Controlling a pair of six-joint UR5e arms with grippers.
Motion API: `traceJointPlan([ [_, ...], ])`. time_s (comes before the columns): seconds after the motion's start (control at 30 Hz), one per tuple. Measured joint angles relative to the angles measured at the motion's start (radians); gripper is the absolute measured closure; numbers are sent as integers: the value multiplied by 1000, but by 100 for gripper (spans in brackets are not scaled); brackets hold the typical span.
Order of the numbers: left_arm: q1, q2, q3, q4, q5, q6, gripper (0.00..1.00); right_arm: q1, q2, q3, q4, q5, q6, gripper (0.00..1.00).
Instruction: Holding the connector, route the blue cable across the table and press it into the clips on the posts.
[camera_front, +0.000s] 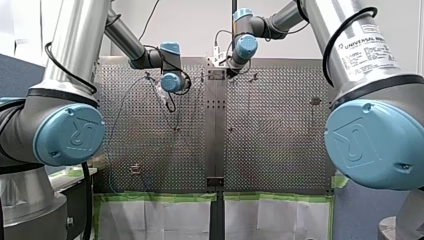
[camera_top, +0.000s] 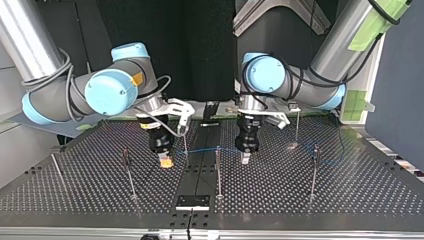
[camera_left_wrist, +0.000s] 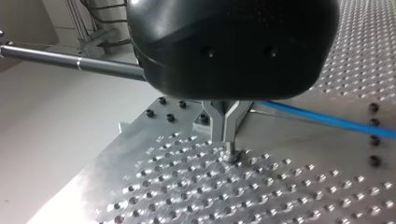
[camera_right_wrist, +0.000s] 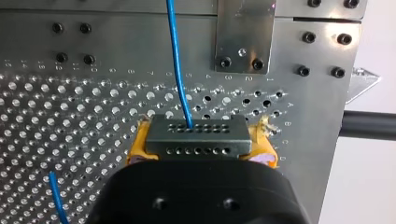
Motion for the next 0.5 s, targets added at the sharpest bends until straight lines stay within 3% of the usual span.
traceJointPlan([
  [0.3, 18, -17, 34, 9, 54, -2, 100, -23, 2, 0, -6, -15, 0, 100],
  [0.5, 21, -54, 56, -4, 59, -1, 100, -39, 2, 0, -7, -24, 0, 100],
])
